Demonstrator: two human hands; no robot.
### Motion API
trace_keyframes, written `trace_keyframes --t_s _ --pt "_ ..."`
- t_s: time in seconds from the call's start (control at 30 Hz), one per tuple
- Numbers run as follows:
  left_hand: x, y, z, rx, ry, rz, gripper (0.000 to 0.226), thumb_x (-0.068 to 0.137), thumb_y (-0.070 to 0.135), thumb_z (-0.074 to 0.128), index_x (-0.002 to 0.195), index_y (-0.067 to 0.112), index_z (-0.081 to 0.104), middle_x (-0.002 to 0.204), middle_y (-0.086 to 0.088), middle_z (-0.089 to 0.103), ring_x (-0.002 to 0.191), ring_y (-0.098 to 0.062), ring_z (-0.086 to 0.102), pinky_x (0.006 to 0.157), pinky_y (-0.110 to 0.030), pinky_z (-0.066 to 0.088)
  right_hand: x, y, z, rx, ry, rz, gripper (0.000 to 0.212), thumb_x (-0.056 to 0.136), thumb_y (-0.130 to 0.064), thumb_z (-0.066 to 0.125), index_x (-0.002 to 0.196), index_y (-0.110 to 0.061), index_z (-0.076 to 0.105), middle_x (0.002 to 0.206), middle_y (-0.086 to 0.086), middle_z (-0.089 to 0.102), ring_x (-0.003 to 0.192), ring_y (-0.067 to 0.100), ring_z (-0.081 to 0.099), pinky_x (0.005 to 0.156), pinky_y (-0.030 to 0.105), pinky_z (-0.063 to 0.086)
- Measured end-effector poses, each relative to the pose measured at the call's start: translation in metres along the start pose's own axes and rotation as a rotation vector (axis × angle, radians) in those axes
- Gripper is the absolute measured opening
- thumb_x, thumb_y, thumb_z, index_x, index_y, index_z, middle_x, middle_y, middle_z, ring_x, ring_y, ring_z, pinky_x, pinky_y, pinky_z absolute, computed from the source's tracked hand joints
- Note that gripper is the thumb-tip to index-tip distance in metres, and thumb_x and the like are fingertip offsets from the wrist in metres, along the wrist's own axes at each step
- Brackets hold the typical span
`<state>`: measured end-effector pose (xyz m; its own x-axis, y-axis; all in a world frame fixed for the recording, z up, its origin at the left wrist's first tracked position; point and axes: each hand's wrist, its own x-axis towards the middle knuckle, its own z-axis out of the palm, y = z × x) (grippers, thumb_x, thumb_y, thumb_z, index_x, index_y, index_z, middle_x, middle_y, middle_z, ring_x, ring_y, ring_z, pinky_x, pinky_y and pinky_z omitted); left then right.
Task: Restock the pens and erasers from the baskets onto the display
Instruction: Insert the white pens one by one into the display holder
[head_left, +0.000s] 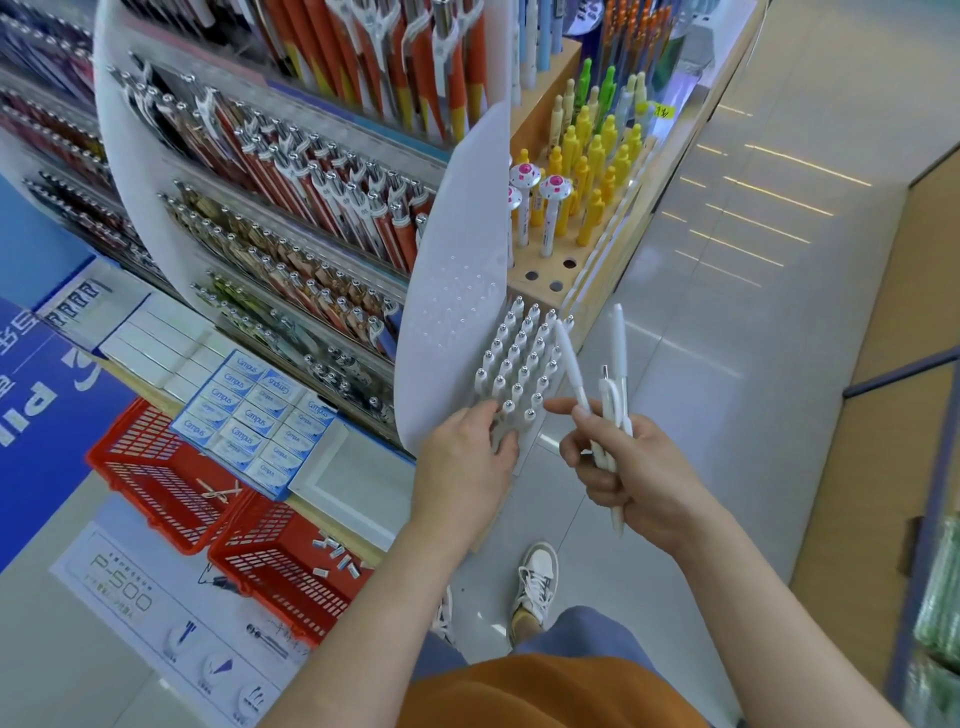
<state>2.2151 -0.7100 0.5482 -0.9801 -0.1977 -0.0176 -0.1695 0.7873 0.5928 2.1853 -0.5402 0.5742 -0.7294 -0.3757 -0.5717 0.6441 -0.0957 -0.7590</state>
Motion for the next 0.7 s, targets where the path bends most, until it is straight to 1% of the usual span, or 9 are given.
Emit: trace_keyframes --t_s 0.07,0.17,0.3,0.37,0.43,0.53,0.6,0.67,0.7 --pt "-0.002 0.000 -0.002 -0.050 0.022 0.005 0.012 0.088 0.028 0.060 0.095 0.020 0.066 0.078 0.004 0.065 0.070 -0.016 0.058 0.064 -0.032 0.045 0.001 0.000 0.001 0.009 -0.001 0.004 0.026 0.097 -0.025 0.052 0.110 -0.011 0.069 0.067 0.005 0.049 0.046 0.010 0.027 0.040 0.018 0.020" --pt "0.001 0.000 -0.001 -0.051 0.043 -0.017 0.020 0.090 0.032 0.058 0.081 0.017 0.067 0.069 0.001 0.067 0.064 -0.018 0.060 0.061 -0.036 0.047 0.002 0.000 0.004 0.018 0.002 0.011 0.026 0.097 -0.023 0.052 0.111 -0.009 0.069 0.067 0.004 0.048 0.048 0.010 0.027 0.041 0.018 0.019" --pt "0.006 0.001 0.001 0.015 0.098 0.023 0.022 0.085 0.029 0.065 0.068 0.015 0.065 0.059 -0.001 0.064 0.054 -0.021 0.057 0.048 -0.027 0.040 0.002 0.003 0.007 0.001 0.015 -0.019 0.024 0.097 -0.021 0.051 0.112 -0.011 0.068 0.067 0.003 0.046 0.048 0.011 0.028 0.042 0.018 0.020" --pt "0.008 0.004 0.001 0.049 0.094 0.036 0.024 0.085 0.030 0.066 0.066 0.015 0.064 0.059 -0.001 0.063 0.053 -0.021 0.057 0.048 -0.025 0.035 0.001 0.005 0.009 -0.024 0.009 -0.046 0.024 0.097 -0.023 0.051 0.111 -0.014 0.068 0.066 0.004 0.046 0.046 0.011 0.027 0.042 0.019 0.020" --pt "0.008 0.009 -0.004 0.064 0.024 0.002 0.024 0.088 0.033 0.063 0.073 0.015 0.067 0.066 -0.002 0.066 0.061 -0.022 0.060 0.053 -0.026 0.036 -0.001 0.005 0.010 -0.050 -0.005 -0.054 0.024 0.097 -0.026 0.051 0.110 -0.016 0.069 0.064 0.004 0.045 0.045 0.012 0.027 0.042 0.020 0.020" --pt "0.005 0.018 -0.027 0.032 -0.041 -0.082 0.021 0.087 0.035 0.061 0.102 0.022 0.069 0.084 0.004 0.069 0.077 -0.016 0.063 0.069 -0.027 0.047 -0.004 0.002 0.008 -0.088 -0.059 -0.016 0.026 0.095 -0.030 0.052 0.109 -0.017 0.070 0.063 0.005 0.039 0.046 0.013 0.024 0.041 0.020 0.019" --pt "0.000 0.024 -0.046 -0.307 -0.072 -0.202 0.027 0.088 0.027 0.063 0.115 0.025 0.064 0.089 0.007 0.068 0.076 -0.011 0.064 0.075 -0.030 0.054 -0.006 -0.002 0.006 -0.153 -0.131 0.024 0.028 0.092 -0.032 0.056 0.108 -0.015 0.071 0.062 0.005 0.037 0.046 0.013 0.023 0.042 0.021 0.017" --pt "-0.006 0.032 -0.061 -0.815 -0.179 -0.365 0.023 0.090 0.014 0.062 0.112 0.021 0.064 0.088 0.001 0.068 0.070 -0.012 0.065 0.071 -0.033 0.057 -0.008 -0.005 0.007 -0.215 -0.228 0.050 0.025 0.090 -0.032 0.063 0.104 -0.013 0.071 0.061 0.005 0.038 0.046 0.013 0.024 0.044 0.022 0.015" --pt "-0.008 0.035 -0.065 -0.942 -0.208 -0.394 0.020 0.090 0.011 0.061 0.108 0.017 0.065 0.084 0.000 0.069 0.068 -0.013 0.066 0.068 -0.031 0.057 -0.008 -0.006 0.008 -0.225 -0.272 0.055 0.022 0.088 -0.032 0.064 0.099 -0.014 0.071 0.061 0.006 0.040 0.045 0.013 0.025 0.043 0.022 0.016"
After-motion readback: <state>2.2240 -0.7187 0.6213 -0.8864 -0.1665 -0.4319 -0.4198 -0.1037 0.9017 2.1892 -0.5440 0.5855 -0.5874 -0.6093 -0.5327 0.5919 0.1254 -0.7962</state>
